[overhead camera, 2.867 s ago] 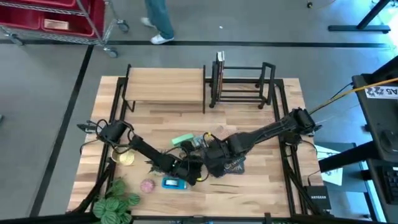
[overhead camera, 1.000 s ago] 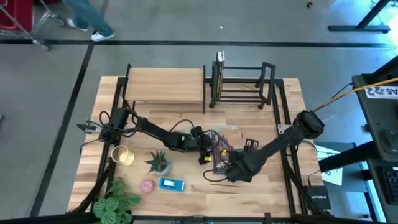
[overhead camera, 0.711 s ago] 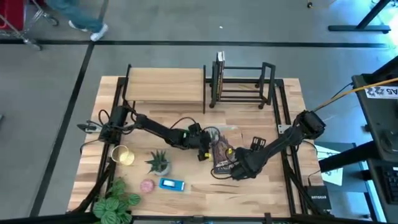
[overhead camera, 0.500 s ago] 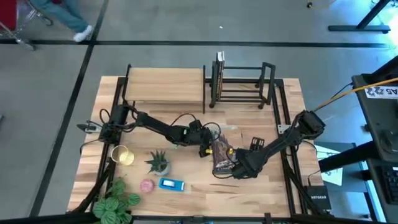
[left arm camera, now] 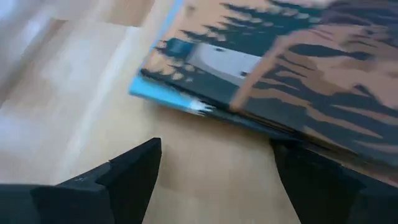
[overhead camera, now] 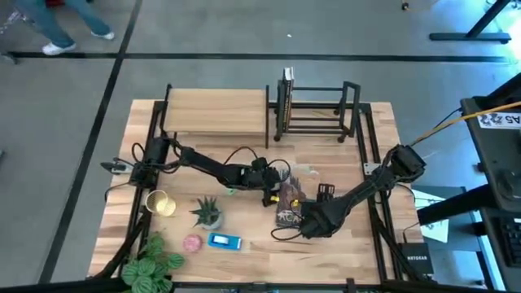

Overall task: Stock shelves
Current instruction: Remove the brown blue book from the bookshelf

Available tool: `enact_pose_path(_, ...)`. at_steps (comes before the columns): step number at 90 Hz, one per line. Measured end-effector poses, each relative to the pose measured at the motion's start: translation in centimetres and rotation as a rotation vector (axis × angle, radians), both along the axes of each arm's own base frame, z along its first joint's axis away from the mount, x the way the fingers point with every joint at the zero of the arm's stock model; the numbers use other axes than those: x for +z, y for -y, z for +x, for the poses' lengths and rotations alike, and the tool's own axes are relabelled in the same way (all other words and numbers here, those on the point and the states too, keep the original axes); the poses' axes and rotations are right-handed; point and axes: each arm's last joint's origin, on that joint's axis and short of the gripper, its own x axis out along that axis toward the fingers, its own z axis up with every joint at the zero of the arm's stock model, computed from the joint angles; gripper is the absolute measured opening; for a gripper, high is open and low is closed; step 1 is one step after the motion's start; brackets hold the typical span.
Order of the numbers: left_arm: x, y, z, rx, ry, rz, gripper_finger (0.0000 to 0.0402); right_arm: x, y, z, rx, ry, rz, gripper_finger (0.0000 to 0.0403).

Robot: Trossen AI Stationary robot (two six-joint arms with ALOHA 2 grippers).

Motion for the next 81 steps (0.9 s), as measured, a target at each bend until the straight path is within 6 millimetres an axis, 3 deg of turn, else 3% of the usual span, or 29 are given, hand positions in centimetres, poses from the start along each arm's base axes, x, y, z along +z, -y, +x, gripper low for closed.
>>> enact_pose_path(15, 0.5, 1.8, -0.9, 0.046, -0.079, 0.079, 0.0297, 1.8, -1.1, -0.9, -0.042, -0.060, -0.056, 0.0188)
enact_pose_path(25, 1.8, 2.4, -0.9, 0.068, -0.088, 0.139, 0.0297, 2.8, -3.9, -1.3, -0.052, 0.005, 0.035, 0.0188)
enact_pose_path(35, 4.0, 2.4, 0.0, 0.037, -0.026, 0.136, 0.0297, 3.1, -7.7, -1.2, -0.051, 0.201, 0.208, 0.0188)
enact_pose_path(49, 7.0, 0.2, 2.5, -0.081, 0.068, 0.084, 0.0297, 3.0, -12.1, -0.8, -0.045, 0.531, 0.384, 0.0188)
enact_pose_path(61, 8.1, -2.7, 4.4, -0.112, 0.171, 0.080, 0.0297, 1.8, -13.2, 0.0, -0.039, 0.703, 0.335, 0.0188)
enact_pose_path(71, 7.1, -4.9, 5.4, -0.081, 0.163, 0.097, 0.0287, 0.4, -13.0, 0.7, -0.050, 0.722, 0.276, 0.0188)
enact_pose_path(81, 5.4, -6.3, 6.3, -0.083, 0.132, 0.105, 0.0246, -0.7, -12.7, 1.2, -0.051, 0.707, 0.236, 0.0188)
